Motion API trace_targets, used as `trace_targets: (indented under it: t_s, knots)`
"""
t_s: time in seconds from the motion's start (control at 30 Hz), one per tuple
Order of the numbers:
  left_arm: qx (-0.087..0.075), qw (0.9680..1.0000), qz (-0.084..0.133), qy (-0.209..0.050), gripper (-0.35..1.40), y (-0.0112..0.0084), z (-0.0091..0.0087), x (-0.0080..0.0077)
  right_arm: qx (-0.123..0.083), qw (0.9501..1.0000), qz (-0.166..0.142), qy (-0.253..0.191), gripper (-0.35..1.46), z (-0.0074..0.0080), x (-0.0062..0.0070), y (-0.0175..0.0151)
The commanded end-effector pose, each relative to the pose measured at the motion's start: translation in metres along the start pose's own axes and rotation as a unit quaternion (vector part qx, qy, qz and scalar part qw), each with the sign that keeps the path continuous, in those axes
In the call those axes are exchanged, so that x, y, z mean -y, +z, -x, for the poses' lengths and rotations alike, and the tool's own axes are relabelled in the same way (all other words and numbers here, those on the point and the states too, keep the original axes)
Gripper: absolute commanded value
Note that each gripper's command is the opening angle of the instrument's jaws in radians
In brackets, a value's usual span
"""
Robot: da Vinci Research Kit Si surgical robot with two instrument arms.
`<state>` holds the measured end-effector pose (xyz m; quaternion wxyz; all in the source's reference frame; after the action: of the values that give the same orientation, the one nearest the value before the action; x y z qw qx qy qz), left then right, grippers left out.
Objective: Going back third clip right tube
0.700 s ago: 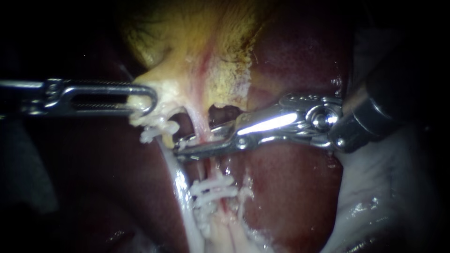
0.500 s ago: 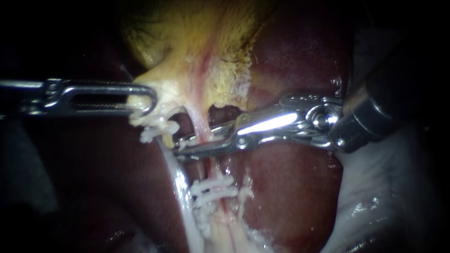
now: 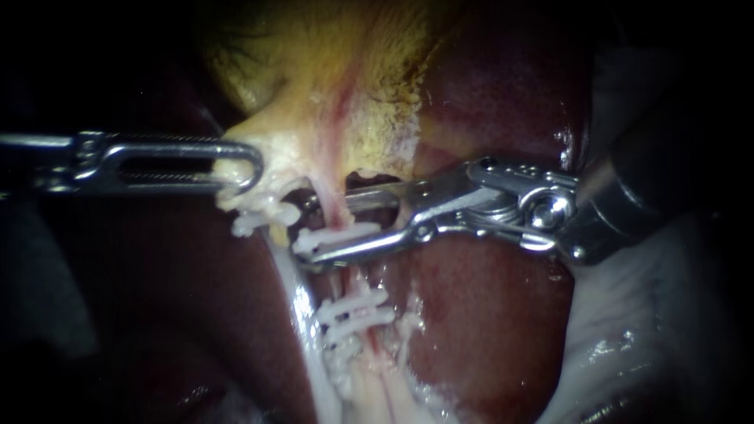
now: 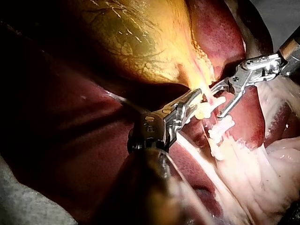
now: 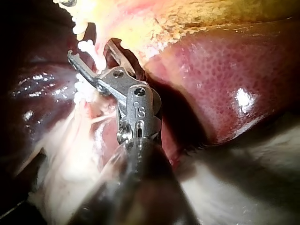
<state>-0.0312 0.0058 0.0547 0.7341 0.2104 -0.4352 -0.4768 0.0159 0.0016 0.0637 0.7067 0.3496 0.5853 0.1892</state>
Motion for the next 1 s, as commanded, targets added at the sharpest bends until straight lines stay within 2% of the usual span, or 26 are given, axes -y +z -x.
trace_targets:
  t_s: [0.03, 0.13, 0.3, 0.57, 0.7, 0.83, 1.0]
  knots:
    - [0.0, 1.0, 0.0, 0.0, -0.35, 0.0, 0.0, 0.0, 0.0, 1.0, 0.0, -0.001, 0.5, 0.0001, -0.0001, -0.0002]
    - [0.0, 1.0, 0.0, 0.0, -0.35, 0.0, 0.0, 0.0, 0.0, 0.9999, 0.002, -0.01, 0.5, 0.0004, -0.0002, -0.0011]
    - [0.0, 1.0, 0.0, 0.0, -0.35, 0.0, 0.0, 0.0, 0.001, 0.9986, 0.011, -0.052, 0.5, 0.0004, 0.0005, -0.0043]
    - [0.0, 1.0, 0.0, 0.0, -0.35, 0.0, 0.0, 0.0, 0.007, 0.9888, 0.025, -0.147, 0.5, 0.0006, 0.0019, -0.0098]
    - [0.0, 1.0, 0.0, 0.0, -0.35, 0.0, 0.0, 0.0, 0.024, 0.9859, 0.029, -0.163, 0.5, 0.001, 0.0027, -0.0113]
    - [0.0, 1.0, 0.0, 0.0, -0.35, 0.0, -0.0001, 0.0, 0.056, 0.9824, 0.039, -0.174, 0.5, 0.0012, 0.0034, -0.0117]
    - [0.002, 1.0, 0.003, 0.001, -0.35, 0.0007, -0.0006, 0.0001, 0.06, 0.9802, 0.045, -0.183, 0.5, 0.001, 0.0039, -0.012]
